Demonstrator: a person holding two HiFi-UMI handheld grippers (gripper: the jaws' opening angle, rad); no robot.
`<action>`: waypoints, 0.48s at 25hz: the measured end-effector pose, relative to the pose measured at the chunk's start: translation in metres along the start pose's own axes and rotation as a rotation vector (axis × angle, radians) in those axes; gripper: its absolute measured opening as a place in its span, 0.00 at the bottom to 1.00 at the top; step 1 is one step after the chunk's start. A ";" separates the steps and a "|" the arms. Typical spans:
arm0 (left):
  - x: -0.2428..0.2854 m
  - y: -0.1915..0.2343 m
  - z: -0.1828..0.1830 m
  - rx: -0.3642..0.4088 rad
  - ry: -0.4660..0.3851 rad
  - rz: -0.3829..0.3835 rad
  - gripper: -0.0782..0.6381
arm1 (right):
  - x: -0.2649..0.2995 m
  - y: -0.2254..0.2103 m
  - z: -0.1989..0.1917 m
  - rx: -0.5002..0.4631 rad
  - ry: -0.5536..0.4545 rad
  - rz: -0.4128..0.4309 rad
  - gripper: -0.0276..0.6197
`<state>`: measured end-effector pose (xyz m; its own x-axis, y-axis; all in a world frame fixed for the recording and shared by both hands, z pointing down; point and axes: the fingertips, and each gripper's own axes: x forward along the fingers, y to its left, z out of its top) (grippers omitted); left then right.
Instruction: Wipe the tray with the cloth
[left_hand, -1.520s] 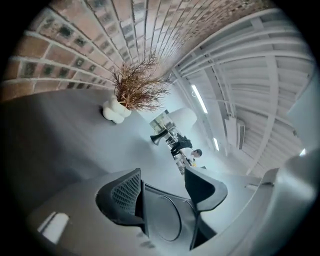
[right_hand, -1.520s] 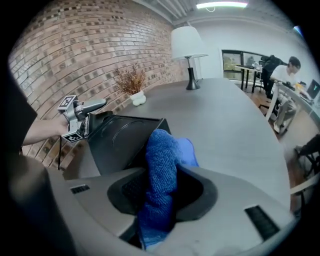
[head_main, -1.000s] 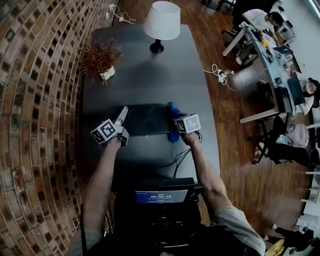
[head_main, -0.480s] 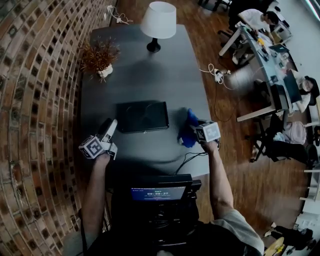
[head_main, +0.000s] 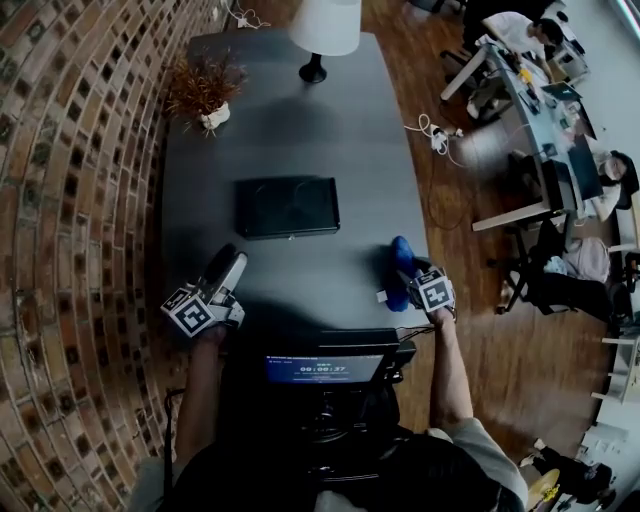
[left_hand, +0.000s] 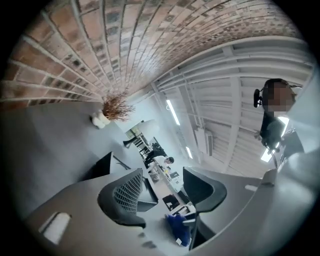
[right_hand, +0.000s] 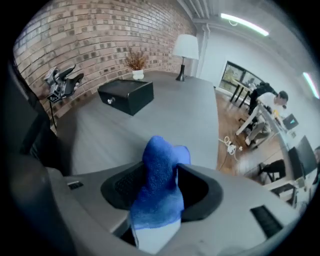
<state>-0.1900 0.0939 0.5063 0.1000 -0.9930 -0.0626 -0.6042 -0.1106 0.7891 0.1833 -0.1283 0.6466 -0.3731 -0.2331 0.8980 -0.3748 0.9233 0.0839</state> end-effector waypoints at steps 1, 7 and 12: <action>0.004 -0.013 0.004 0.025 0.006 -0.030 0.44 | -0.013 -0.004 0.008 -0.011 -0.022 -0.016 0.39; 0.033 -0.072 0.030 0.154 0.034 -0.141 0.44 | -0.090 -0.006 0.073 -0.021 -0.228 -0.082 0.46; 0.057 -0.124 0.064 0.224 -0.012 -0.256 0.43 | -0.180 0.068 0.211 0.138 -0.793 0.216 0.31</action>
<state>-0.1603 0.0489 0.3659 0.2630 -0.9320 -0.2494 -0.7196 -0.3617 0.5928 0.0461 -0.0883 0.3994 -0.9165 -0.2491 0.3131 -0.3081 0.9386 -0.1551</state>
